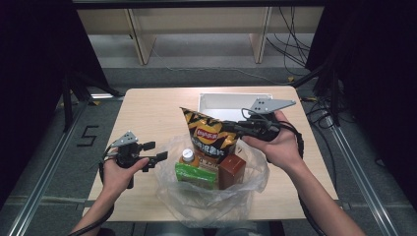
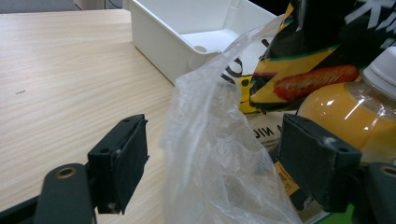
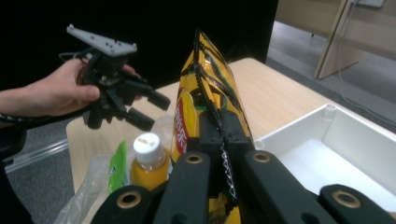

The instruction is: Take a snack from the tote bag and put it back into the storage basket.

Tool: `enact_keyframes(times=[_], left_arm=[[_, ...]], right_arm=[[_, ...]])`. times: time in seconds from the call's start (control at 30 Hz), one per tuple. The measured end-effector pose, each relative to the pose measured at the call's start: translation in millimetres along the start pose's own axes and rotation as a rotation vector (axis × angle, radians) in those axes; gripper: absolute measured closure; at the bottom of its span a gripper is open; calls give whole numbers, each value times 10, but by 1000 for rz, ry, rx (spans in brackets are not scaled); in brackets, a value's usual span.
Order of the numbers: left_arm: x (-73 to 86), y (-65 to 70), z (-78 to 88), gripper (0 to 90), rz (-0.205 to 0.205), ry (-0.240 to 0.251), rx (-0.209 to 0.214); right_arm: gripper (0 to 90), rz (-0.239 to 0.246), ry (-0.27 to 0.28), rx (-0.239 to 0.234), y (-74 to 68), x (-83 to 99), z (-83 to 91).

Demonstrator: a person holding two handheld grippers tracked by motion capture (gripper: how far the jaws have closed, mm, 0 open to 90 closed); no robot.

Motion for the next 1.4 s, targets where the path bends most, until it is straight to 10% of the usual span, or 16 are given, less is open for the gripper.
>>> enact_keyframes(times=[0.47,0.73,1.4], left_arm=[[-37,32,18,237,10,24,1],[-399,334,189,325,-102,151,36],[-269,271,89,320,-85,102,22]], right_arm=[[900,-47,39,-33,-69,-46,18],[900,-44,56,-20,-25,-23,-7],[900,-54,166,-28,-150,-310,122]])
Point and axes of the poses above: each handheld gripper's, and its own axes: z roughly backward along the jaws, x roughly out of its underside, y roughly to its right, the point moved 3 cm from there along -z, roughly forward along the jaws, and after that the axes turned 15 degrees about -z, right-handed, at the moved point
